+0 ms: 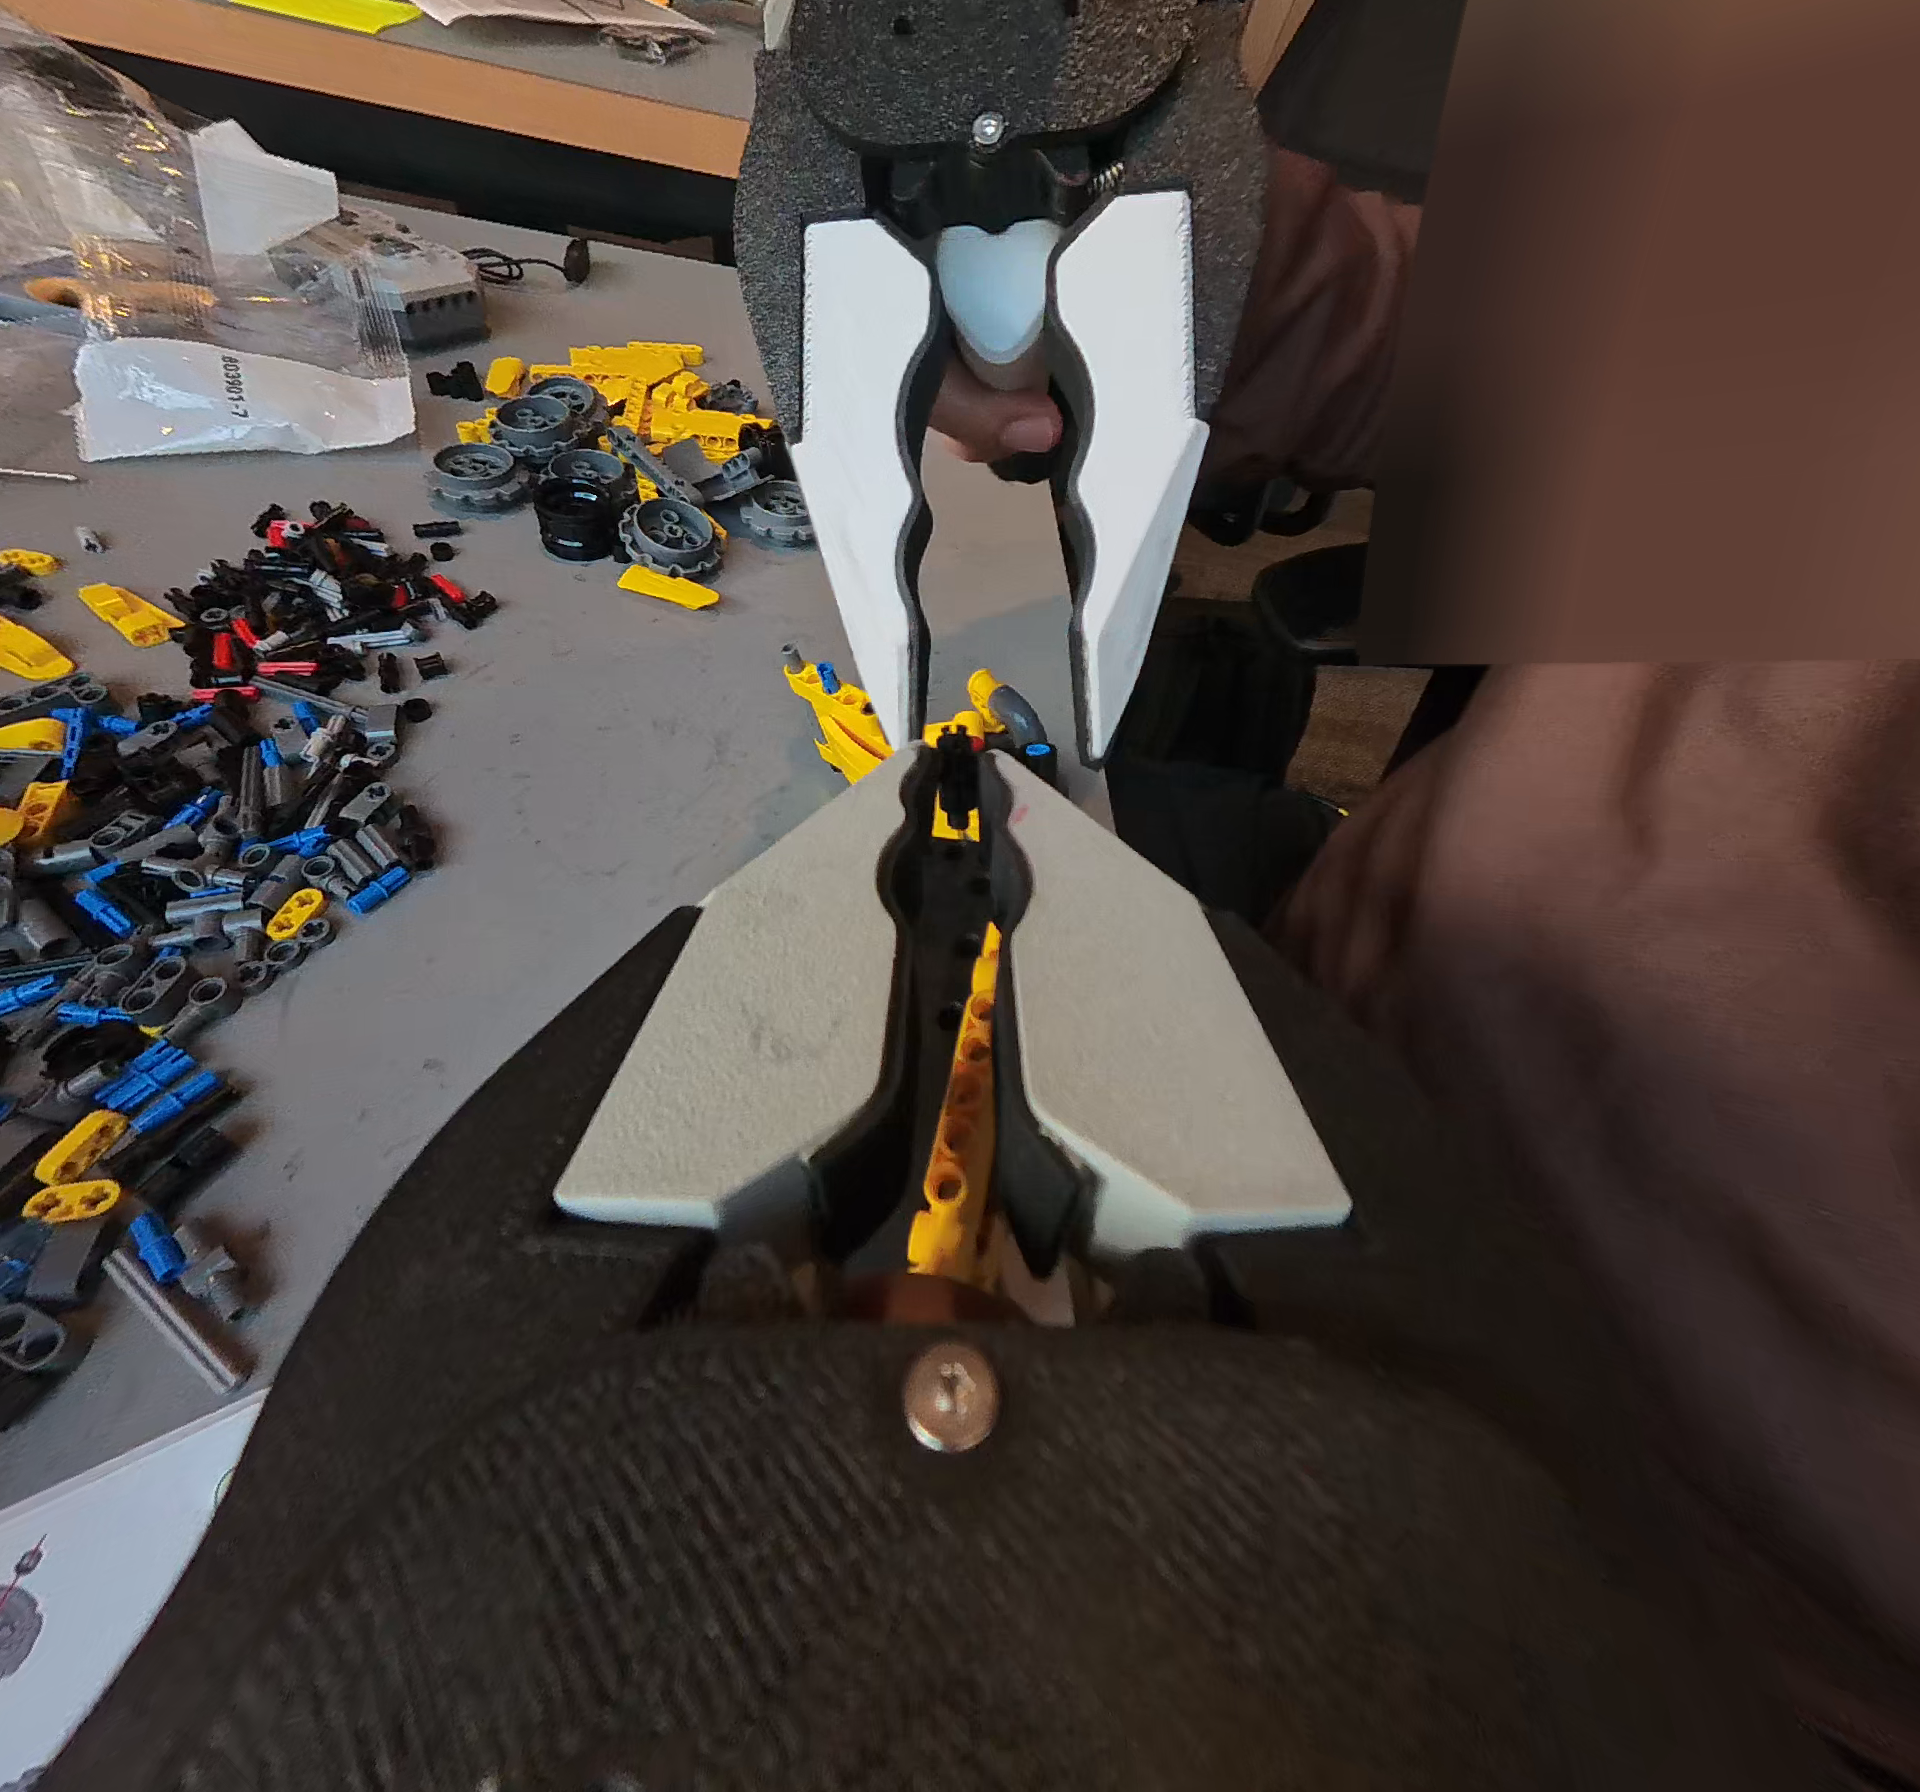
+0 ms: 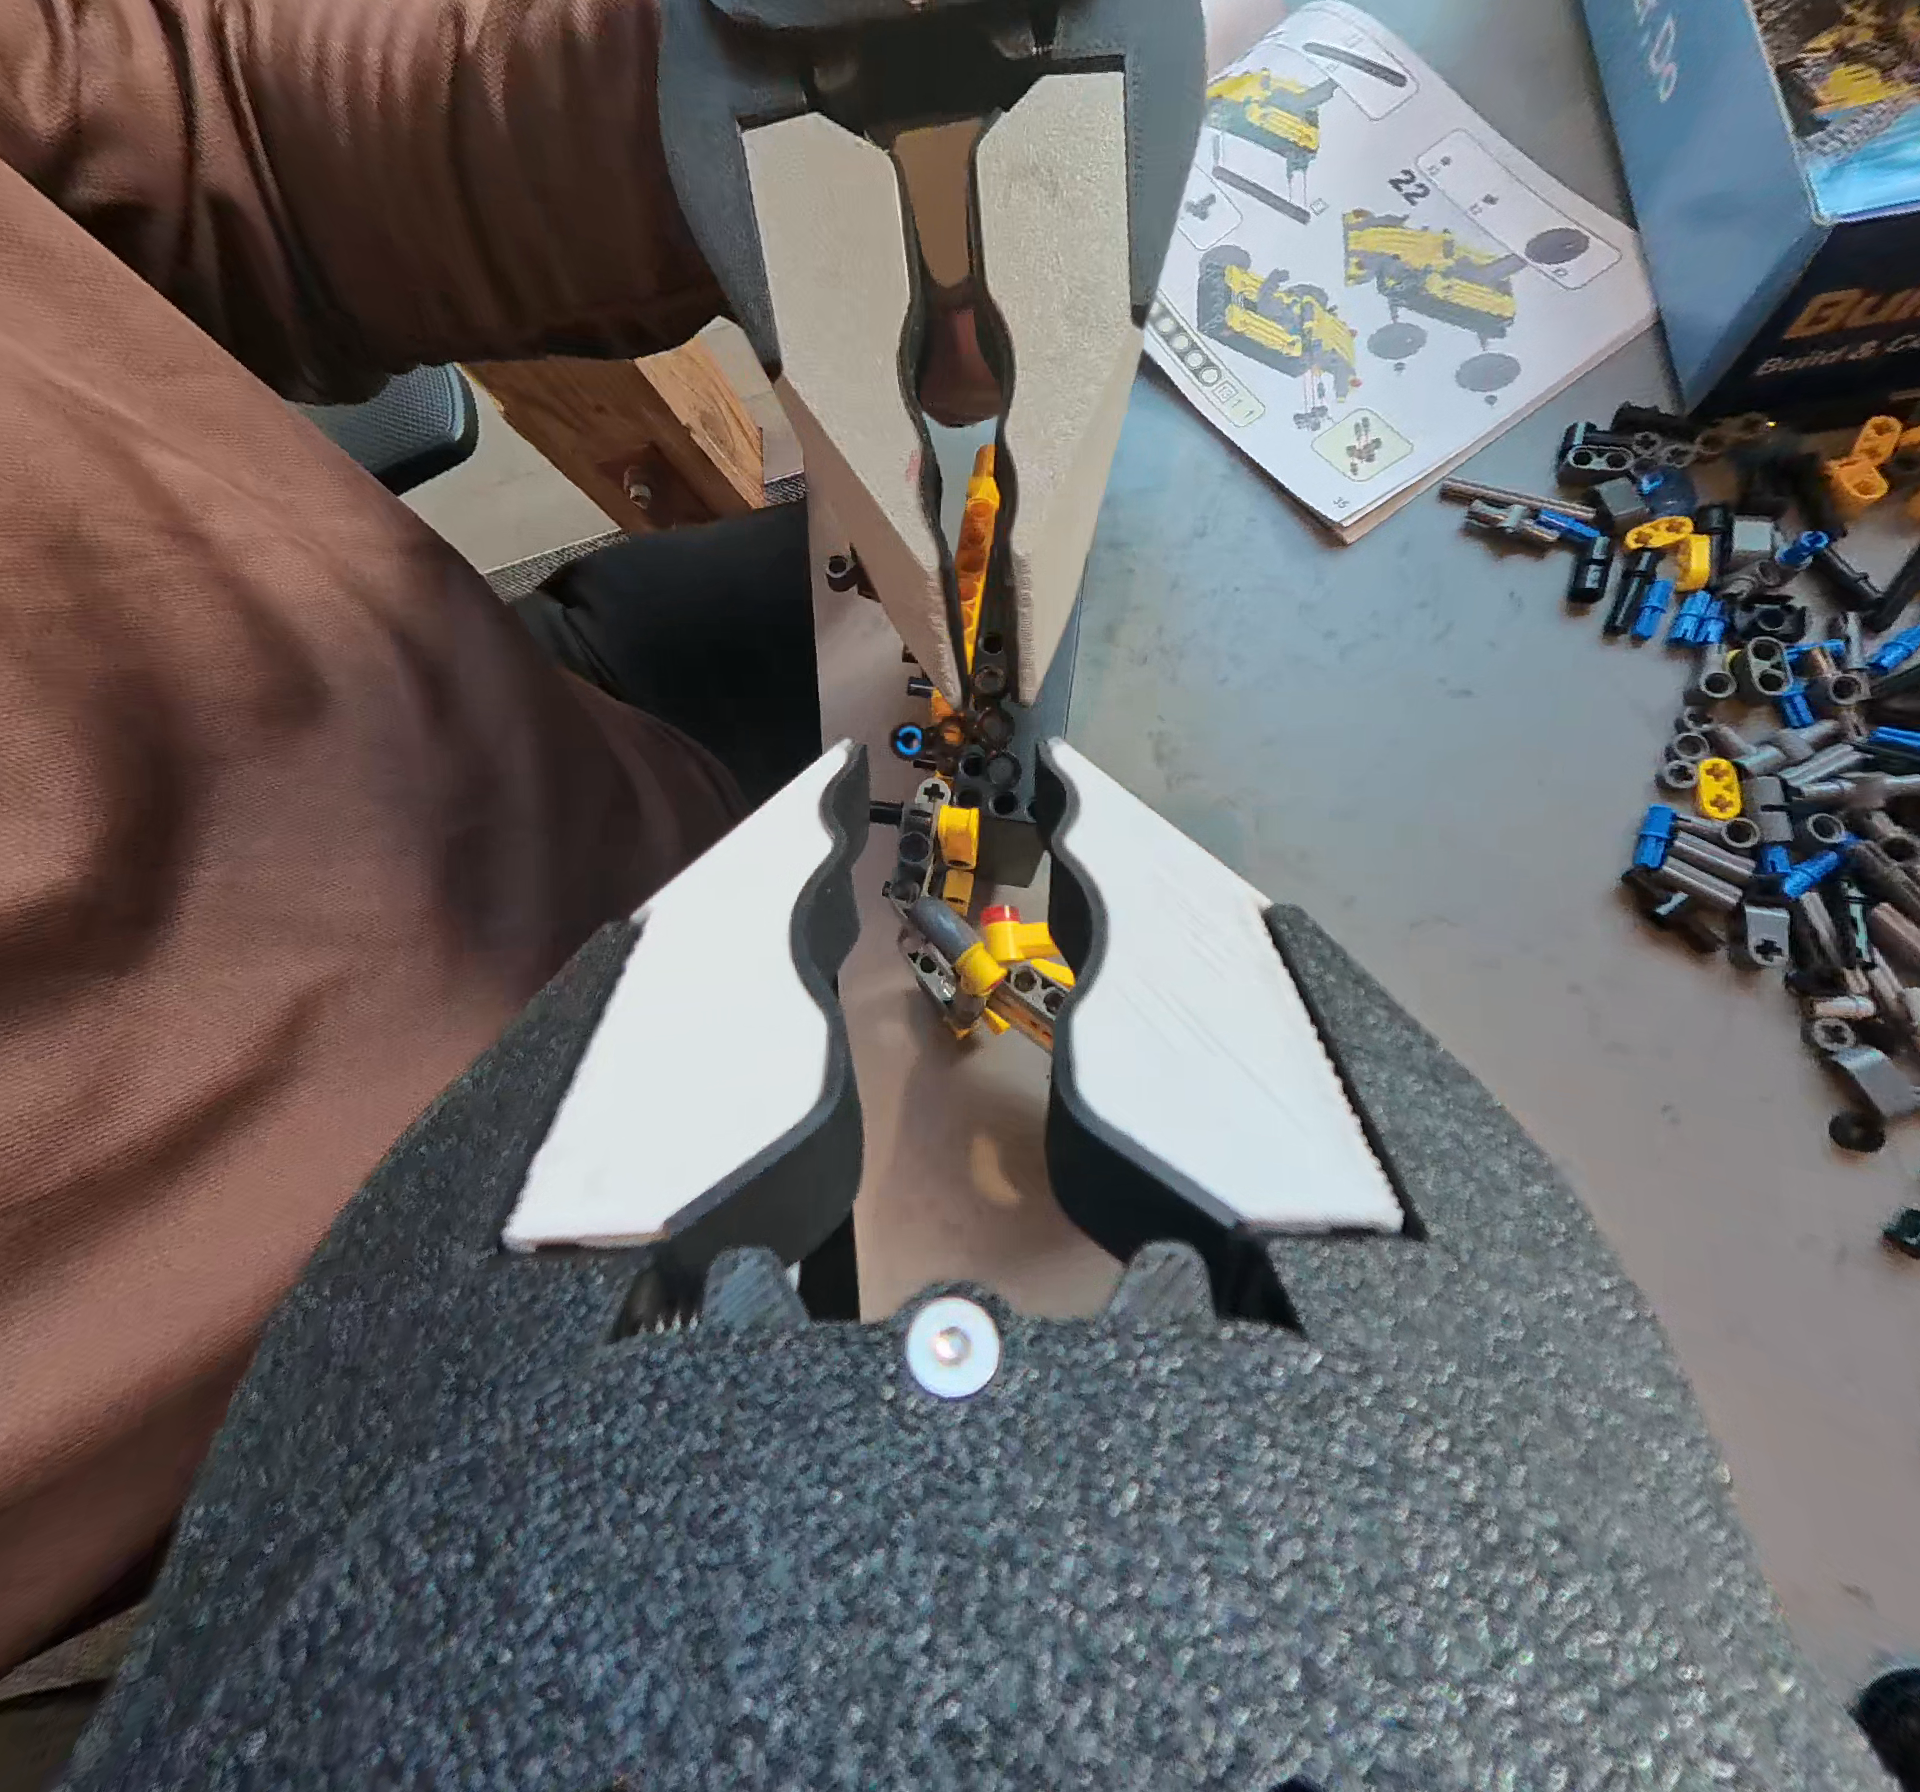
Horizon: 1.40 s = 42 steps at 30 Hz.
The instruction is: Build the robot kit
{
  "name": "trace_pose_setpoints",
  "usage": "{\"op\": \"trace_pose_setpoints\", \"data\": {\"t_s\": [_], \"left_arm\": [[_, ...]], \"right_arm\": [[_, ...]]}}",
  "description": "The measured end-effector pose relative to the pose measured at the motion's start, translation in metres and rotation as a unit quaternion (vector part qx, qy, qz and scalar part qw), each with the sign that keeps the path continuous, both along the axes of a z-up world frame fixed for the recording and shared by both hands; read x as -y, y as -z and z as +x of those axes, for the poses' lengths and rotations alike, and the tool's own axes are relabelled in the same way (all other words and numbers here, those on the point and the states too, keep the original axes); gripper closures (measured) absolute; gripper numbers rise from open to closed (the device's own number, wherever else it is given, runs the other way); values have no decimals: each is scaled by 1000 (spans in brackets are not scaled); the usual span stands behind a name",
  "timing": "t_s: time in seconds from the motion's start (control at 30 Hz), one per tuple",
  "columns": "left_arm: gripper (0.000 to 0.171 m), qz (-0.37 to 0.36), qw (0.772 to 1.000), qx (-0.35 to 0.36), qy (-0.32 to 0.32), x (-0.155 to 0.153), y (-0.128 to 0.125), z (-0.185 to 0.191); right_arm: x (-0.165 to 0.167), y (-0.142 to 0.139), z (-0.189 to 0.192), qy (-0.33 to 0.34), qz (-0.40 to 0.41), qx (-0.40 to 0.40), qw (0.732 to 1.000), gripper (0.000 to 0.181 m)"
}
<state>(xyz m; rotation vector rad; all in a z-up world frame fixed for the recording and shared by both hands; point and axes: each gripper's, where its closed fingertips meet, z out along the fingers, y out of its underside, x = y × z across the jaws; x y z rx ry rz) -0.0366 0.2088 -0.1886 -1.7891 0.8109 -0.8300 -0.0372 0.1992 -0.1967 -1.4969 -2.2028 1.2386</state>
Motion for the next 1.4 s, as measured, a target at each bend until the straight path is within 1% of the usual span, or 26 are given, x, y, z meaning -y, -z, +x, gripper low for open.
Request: {"op": "trace_pose_setpoints", "data": {"t_s": [0.03, 0.1, 0.33, 0.5, 0.73, 1.07, 1.4], "left_arm": [[167, 0, 1000, 0, 0, 0, 0, 0], [167, 2, 1000, -4, -2, 0, 1, 1], [167, 1, 1000, 2, -5, 1, 2, -2], [167, 11, 1000, 11, -8, 2, 0, -2], [167, 12, 1000, 12, -8, 1, -1, -3], [167, 8, 999, 30, -9, 2, -3, -3], [167, 2, 1000, 24, -17, -1, -1, -4]], "right_arm": [[1, 0, 0, 2, -3, 3, 1000, 153], [0, 1, -2, 3, 2, 2, 1000, 160], [2, 2, -4, 6, 0, 6, 1000, 161], [3, -1, -6, 6, 5, 0, 1000, 161], [2, -1, -6, -2, 53, -2, 999, 161], [1, -2, -5, -7, 61, 6, 998, 160], [0, 2, -6, -11, 89, 16, 996, 161]]}}
